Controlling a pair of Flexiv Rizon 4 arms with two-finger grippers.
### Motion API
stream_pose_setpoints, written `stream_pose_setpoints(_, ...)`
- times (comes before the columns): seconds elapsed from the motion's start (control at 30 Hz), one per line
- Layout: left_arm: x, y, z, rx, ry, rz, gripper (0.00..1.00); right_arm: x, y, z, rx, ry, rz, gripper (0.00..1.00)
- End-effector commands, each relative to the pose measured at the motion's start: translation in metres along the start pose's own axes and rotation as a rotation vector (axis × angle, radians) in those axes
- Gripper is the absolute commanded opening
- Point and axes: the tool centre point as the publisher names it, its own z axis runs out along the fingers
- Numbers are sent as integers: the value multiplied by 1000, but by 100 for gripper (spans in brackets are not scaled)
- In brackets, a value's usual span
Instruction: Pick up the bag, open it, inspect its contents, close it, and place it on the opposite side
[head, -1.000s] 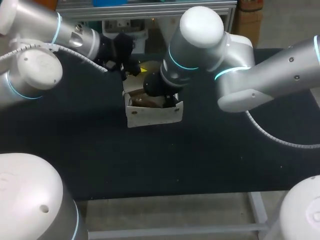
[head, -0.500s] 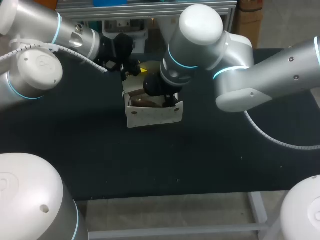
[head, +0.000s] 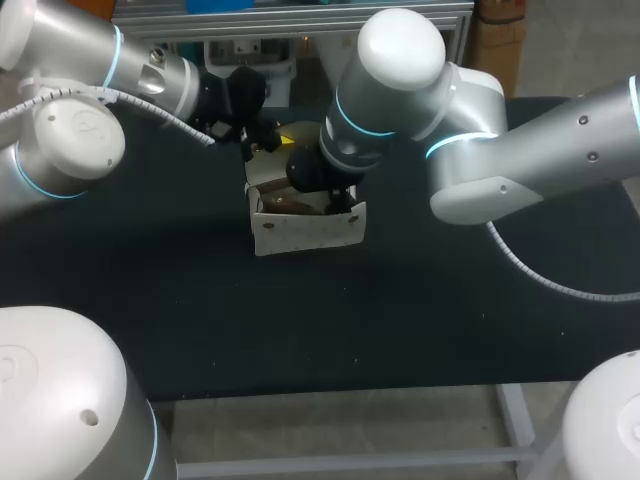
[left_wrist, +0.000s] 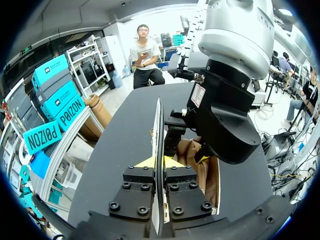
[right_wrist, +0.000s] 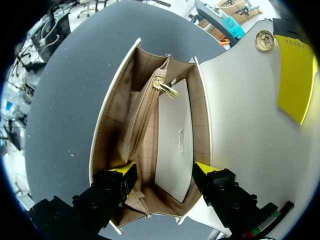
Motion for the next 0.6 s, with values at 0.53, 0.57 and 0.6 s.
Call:
stream_pose_setpoints(0.53,0,-2,-2,-2,8,3,0,-7,-4,-16,19,-102,28,0)
stream_pose_setpoints(0.57,0,-2,-1,-2,8,3,0,-9,-5,-20,21,-119,34,0)
stream_pose_setpoints(0.6,1,-2,-1,-2,8,4,0,-10,-6,-24,21,-137,40,0)
